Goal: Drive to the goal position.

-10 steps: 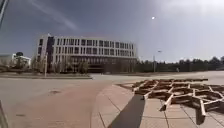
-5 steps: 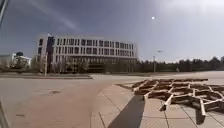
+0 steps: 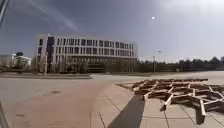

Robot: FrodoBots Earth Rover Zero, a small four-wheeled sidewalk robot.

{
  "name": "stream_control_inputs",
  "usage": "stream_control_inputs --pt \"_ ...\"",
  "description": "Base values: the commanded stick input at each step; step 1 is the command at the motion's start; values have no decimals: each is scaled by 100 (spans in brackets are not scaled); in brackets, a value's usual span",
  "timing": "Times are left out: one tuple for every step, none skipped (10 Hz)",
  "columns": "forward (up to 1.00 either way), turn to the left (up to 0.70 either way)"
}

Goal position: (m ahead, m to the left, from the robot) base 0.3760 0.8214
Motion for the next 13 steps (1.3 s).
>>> stream_control_inputs --pt "5 0" --pt "5 0" --pt "5 0" --pt "5 0" --pt "5 0" --pt "5 0" --pt "5 0" --pt "5 0" --pt "5 0" --pt "5 0" --pt "5 0" --pt "5 0" --pt "5 0"
